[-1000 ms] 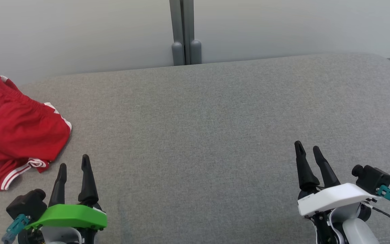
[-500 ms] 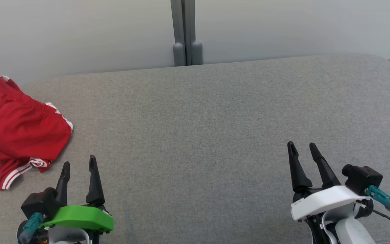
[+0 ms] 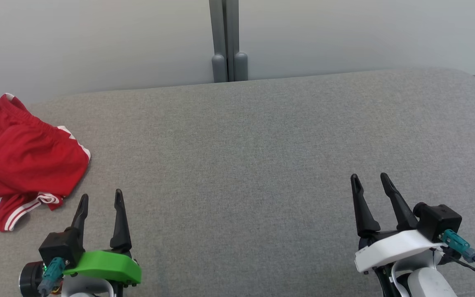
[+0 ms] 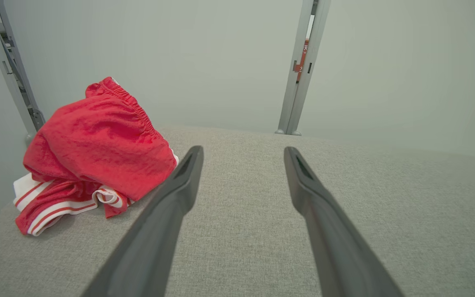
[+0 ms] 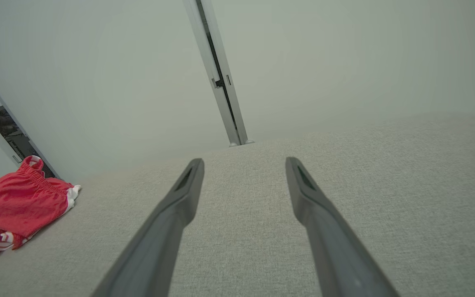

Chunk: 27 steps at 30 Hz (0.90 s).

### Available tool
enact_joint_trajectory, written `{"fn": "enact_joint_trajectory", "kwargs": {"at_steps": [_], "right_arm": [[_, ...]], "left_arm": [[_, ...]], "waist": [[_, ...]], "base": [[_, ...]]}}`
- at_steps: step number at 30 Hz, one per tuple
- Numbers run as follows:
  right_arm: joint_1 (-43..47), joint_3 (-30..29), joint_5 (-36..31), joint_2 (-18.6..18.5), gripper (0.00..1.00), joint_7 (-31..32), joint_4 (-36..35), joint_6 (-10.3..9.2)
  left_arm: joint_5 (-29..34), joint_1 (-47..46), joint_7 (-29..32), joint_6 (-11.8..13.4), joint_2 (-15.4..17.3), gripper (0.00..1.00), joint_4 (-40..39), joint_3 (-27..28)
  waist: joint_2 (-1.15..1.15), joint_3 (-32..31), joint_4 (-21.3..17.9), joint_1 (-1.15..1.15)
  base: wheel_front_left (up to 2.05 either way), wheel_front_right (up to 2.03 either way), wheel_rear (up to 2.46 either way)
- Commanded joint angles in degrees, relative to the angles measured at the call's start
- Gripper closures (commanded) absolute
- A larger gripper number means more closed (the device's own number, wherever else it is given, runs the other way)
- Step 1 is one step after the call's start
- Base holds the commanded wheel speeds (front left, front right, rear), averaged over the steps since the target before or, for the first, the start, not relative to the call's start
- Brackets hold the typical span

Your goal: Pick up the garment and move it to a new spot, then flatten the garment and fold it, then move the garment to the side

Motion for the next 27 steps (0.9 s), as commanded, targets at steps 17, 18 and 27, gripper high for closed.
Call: {"fn": "enact_joint_trajectory", "kwargs": {"at_steps": [17, 18, 27], "right_arm": [[0.67, -0.44, -8.7, -0.35, 0.0, -1.86, 0.41, 0.05], [0.68, -0.47, -9.14, -0.34, 0.0, -1.85, 0.44, 0.05], [0.87, -0.92, -10.45, -0.35, 0.0, -1.26, 0.16, 0.05]], "left_arm": [[7.24, 1.27, 0.48, 1.3, 0.8, 0.0, -1.95, -2.03], [7.46, 1.4, 0.64, 1.28, 0.89, 0.0, -2.11, -1.99], [7.46, 2.06, 2.18, 1.79, 1.32, 0.0, -3.12, -1.5]], "waist": [[0.0, -0.32, 0.29, 0.0], [0.0, -0.33, 0.3, 0.0], [0.0, -0.34, 0.46, 0.0]], "base": [[0.0, 0.0, 0.0], [0.0, 0.0, 0.0], [0.0, 0.0, 0.0]]}}
